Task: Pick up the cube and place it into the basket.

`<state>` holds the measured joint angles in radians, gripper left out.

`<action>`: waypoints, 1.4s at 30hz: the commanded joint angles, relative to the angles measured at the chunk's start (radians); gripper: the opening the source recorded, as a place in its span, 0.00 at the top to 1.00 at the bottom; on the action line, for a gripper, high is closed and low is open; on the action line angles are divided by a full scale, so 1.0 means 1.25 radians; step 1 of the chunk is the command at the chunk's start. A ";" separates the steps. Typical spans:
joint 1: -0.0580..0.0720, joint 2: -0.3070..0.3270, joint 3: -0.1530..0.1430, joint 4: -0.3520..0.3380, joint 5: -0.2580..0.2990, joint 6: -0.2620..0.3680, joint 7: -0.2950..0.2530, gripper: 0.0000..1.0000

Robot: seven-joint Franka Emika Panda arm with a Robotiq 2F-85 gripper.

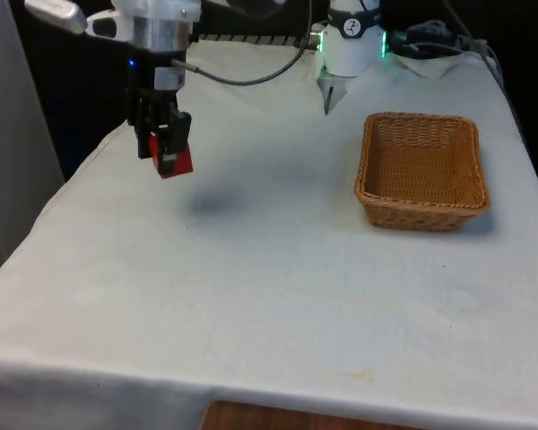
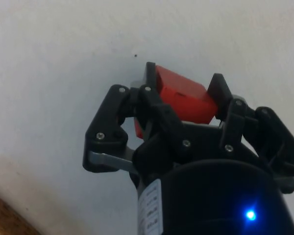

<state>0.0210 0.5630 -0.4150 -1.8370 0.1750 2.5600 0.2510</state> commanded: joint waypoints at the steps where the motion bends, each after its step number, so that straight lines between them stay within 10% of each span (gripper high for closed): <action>1: 0.012 -0.018 -0.009 -0.014 -0.012 -0.006 0.016 0.93; 3: 0.004 -0.015 0.000 -0.010 -0.008 -0.005 0.009 0.93; 23: 0.043 -0.156 0.009 -0.114 -0.075 -0.006 0.110 0.93; 42: 0.049 -0.252 0.054 -0.182 -0.122 -0.006 0.193 0.93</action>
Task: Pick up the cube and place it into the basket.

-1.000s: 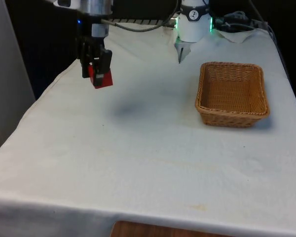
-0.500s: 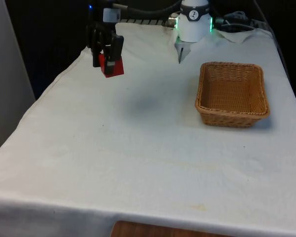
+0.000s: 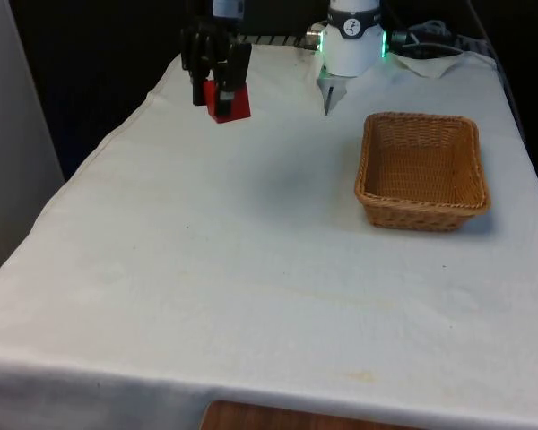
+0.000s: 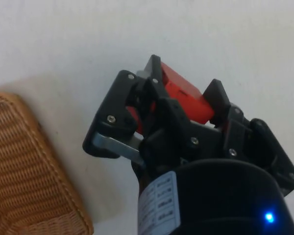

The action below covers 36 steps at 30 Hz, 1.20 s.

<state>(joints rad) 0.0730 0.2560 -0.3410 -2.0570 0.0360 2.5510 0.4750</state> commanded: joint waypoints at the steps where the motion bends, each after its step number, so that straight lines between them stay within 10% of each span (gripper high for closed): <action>1: 0.007 -0.011 -0.002 -0.009 -0.014 0.001 0.018 0.93; 36: 0.005 -0.111 0.121 -0.126 -0.037 0.012 0.147 0.93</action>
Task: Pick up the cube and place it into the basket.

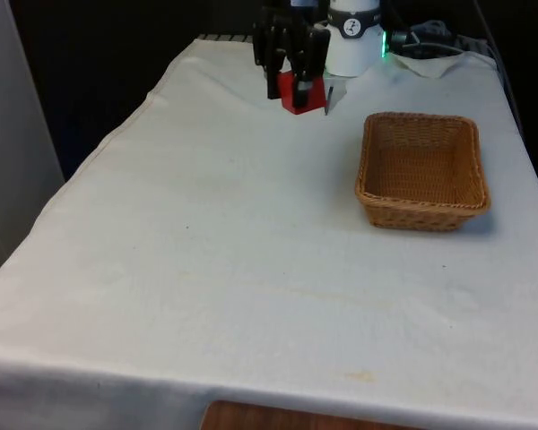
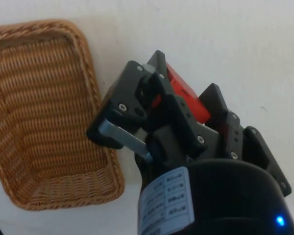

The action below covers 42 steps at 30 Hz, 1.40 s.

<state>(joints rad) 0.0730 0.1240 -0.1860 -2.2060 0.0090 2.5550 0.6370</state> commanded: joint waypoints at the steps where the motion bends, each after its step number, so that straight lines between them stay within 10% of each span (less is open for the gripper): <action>1: 0.004 -0.007 0.000 -0.010 -0.015 0.009 0.020 0.93; 24: 0.000 -0.059 0.078 -0.083 -0.011 0.033 0.068 0.93; 42: 0.000 -0.059 0.141 -0.148 -0.120 0.138 0.191 0.93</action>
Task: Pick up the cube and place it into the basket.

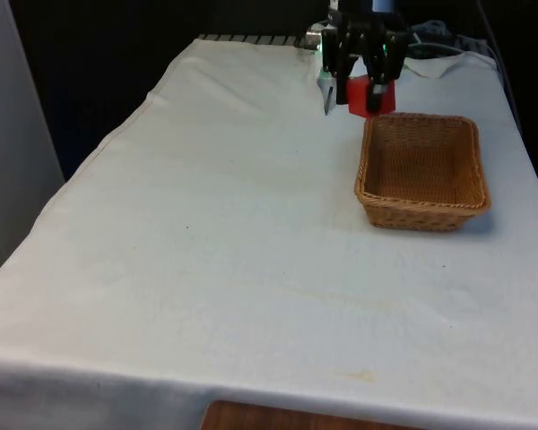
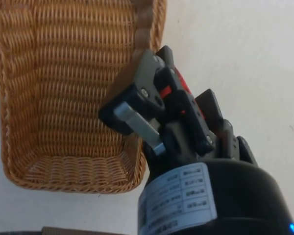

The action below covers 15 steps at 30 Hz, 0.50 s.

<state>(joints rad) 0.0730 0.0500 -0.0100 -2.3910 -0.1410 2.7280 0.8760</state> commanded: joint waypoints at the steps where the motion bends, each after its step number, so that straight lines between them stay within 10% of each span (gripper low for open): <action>1: 0.002 0.000 -0.003 -0.005 -0.030 0.013 0.029 0.93; 15: 0.003 0.026 0.056 -0.027 -0.110 0.042 0.128 0.93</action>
<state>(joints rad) 0.0730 0.0830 0.0690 -2.4230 -0.2410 2.7650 1.0040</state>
